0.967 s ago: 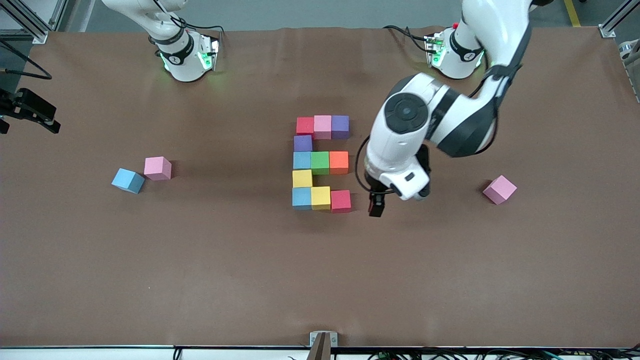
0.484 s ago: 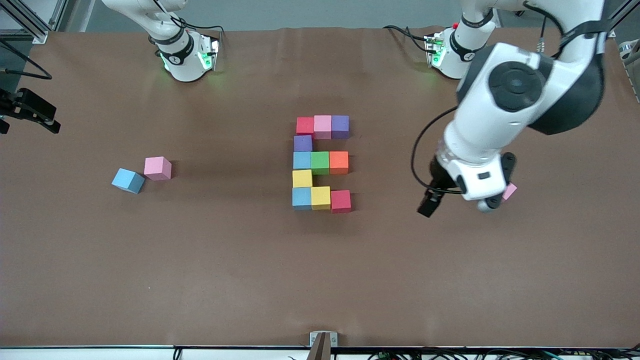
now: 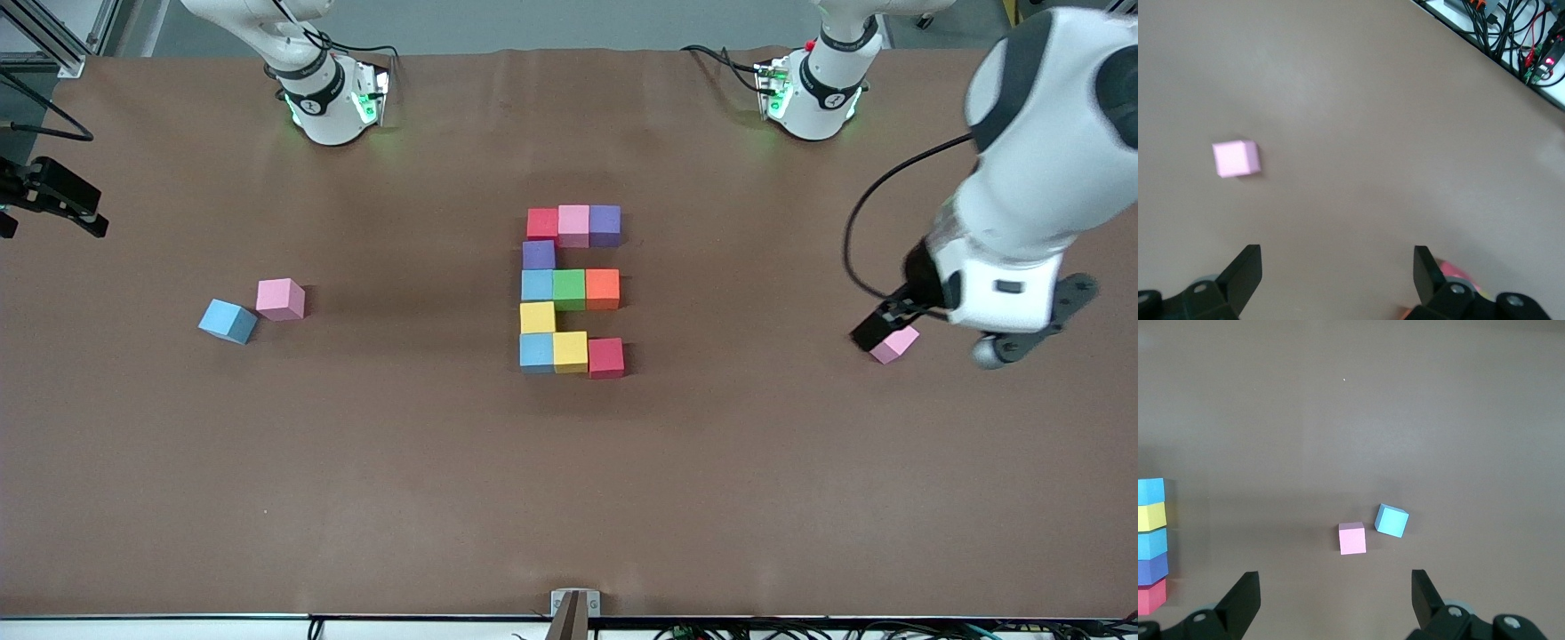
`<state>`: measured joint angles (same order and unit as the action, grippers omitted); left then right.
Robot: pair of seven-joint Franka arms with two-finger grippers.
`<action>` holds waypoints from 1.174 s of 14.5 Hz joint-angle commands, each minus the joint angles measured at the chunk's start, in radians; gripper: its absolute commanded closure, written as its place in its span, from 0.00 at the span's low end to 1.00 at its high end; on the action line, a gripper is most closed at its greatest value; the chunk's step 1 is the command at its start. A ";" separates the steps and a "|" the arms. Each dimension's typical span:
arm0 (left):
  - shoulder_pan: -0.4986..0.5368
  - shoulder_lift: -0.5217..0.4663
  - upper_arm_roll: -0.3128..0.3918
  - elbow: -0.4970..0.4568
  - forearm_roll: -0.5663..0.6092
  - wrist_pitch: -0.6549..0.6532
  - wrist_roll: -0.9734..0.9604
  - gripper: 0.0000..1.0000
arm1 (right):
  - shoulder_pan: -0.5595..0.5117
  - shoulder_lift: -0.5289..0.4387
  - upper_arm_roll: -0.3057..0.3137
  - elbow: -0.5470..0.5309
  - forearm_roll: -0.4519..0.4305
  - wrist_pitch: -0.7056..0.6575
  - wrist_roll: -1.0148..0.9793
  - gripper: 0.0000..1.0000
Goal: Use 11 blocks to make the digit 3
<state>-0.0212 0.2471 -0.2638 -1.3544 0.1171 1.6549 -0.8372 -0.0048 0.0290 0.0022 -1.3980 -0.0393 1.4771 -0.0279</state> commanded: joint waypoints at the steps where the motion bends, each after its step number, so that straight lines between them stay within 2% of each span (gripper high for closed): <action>1: 0.017 -0.055 0.001 -0.019 -0.019 -0.024 0.131 0.00 | -0.004 -0.003 0.005 0.005 0.006 -0.007 0.013 0.00; 4: 0.024 -0.092 0.003 -0.019 -0.011 -0.111 0.283 0.00 | -0.009 -0.007 0.004 -0.007 0.007 -0.020 0.013 0.00; 6: 0.021 -0.121 0.067 -0.023 -0.016 -0.155 0.415 0.00 | -0.012 -0.012 0.001 -0.015 0.009 -0.053 0.008 0.00; 9: 0.023 -0.159 0.127 -0.038 -0.024 -0.234 0.590 0.00 | -0.009 -0.037 0.002 -0.058 0.015 -0.035 0.009 0.00; 12: 0.038 -0.224 0.138 -0.094 -0.030 -0.241 0.638 0.00 | -0.012 -0.082 0.002 -0.120 0.016 -0.005 0.009 0.00; 14: 0.037 -0.261 0.158 -0.141 -0.039 -0.241 0.682 0.00 | -0.017 -0.144 -0.007 -0.212 0.042 0.061 0.009 0.00; 17: 0.033 -0.331 0.178 -0.239 -0.068 -0.238 0.699 0.00 | -0.014 -0.144 -0.005 -0.202 0.042 0.081 0.009 0.00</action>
<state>0.0112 -0.0064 -0.1030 -1.4955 0.0811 1.4073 -0.1705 -0.0090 -0.0734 -0.0077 -1.5575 -0.0138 1.5309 -0.0278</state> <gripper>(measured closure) 0.000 0.000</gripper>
